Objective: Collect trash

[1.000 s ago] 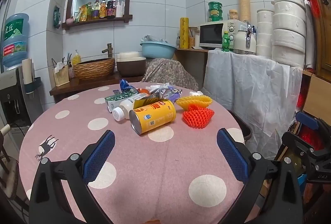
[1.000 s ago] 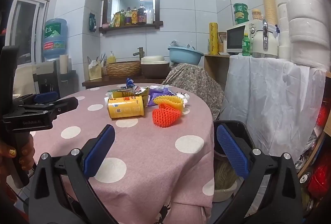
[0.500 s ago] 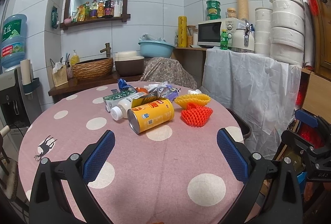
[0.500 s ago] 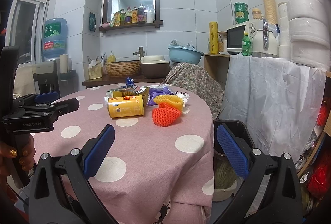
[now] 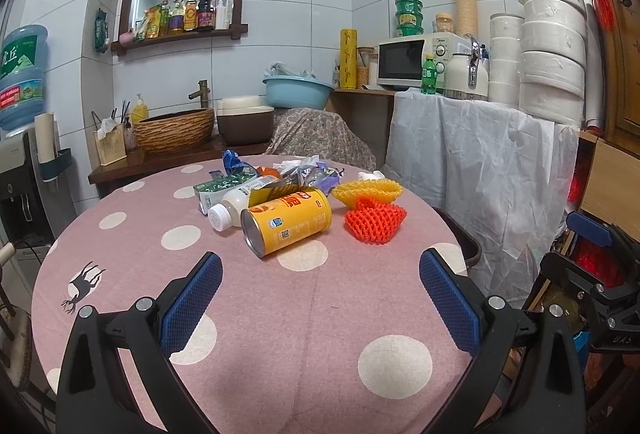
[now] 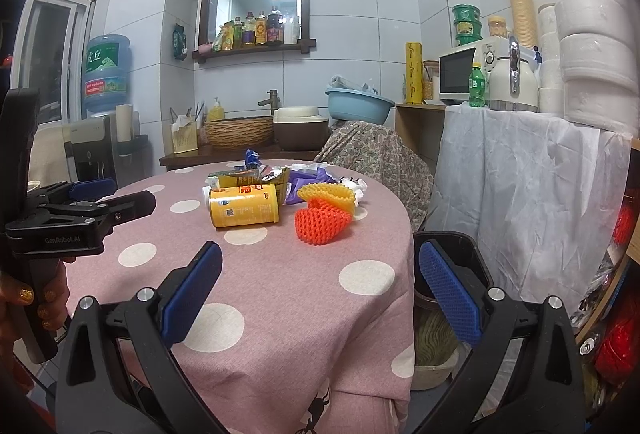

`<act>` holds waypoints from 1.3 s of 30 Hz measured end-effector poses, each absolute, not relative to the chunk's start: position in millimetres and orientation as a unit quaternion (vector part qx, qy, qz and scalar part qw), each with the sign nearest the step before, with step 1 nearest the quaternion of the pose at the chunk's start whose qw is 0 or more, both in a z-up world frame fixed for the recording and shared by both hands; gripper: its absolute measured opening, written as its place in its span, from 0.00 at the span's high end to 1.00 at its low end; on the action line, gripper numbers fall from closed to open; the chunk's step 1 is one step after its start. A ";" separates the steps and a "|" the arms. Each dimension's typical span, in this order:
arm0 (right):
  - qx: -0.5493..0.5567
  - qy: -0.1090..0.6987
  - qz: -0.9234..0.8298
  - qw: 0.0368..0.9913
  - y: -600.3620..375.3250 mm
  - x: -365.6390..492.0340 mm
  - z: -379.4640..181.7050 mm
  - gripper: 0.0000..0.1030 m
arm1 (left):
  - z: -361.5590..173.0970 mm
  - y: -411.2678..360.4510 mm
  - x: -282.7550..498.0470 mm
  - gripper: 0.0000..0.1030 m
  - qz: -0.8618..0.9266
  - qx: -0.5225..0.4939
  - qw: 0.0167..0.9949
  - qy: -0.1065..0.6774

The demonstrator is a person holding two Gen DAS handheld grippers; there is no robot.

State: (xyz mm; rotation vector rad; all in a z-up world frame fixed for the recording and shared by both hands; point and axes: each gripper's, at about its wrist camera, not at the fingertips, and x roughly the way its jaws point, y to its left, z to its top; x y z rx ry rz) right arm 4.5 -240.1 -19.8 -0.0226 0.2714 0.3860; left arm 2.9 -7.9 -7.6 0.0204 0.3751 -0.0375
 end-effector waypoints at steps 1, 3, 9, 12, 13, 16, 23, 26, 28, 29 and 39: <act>-0.011 0.135 0.191 0.972 -240.1 4.4 -19.8 0.05 | -7.7 -9.1 3.3 0.05 -0.019 0.011 0.982 0.187; -0.012 0.135 0.191 0.972 -239.9 4.1 -19.7 0.05 | -7.8 -10.3 3.3 0.05 -0.020 0.012 0.982 0.187; -0.013 0.135 0.191 0.972 -239.7 4.1 -19.6 0.05 | -7.6 -10.9 4.5 0.05 -0.020 0.012 0.982 0.188; -0.013 0.137 0.192 0.972 -239.8 4.0 -20.0 0.05 | -7.7 -10.8 4.6 0.05 -0.020 0.011 0.982 0.188; -0.014 0.137 0.192 0.972 -239.5 3.6 -20.2 0.05 | -7.6 -11.1 4.5 0.05 -0.021 0.010 0.982 0.189; -0.015 0.136 0.191 0.972 -239.3 3.3 -19.8 0.05 | -7.6 -11.5 4.7 0.05 -0.021 0.011 0.982 0.189; -0.015 0.136 0.192 0.972 -239.8 3.1 -20.2 0.05 | -7.9 -11.2 4.5 0.05 -0.019 0.012 0.982 0.188; -0.015 0.137 0.191 0.972 -239.5 2.9 -20.1 0.05 | -7.9 -11.0 4.5 0.05 -0.020 0.011 0.982 0.188; -0.015 0.136 0.191 0.972 -239.5 3.0 -20.2 0.05 | -8.1 -10.7 4.5 0.05 -0.020 0.011 0.982 0.189; -0.016 0.136 0.191 0.972 -239.4 2.5 -20.0 0.05 | -8.2 -11.0 4.4 0.05 -0.021 0.011 0.982 0.189; -0.014 0.138 0.191 0.972 -240.2 3.9 -20.7 0.05 | -9.2 -13.2 5.1 0.05 -0.021 0.012 0.982 0.189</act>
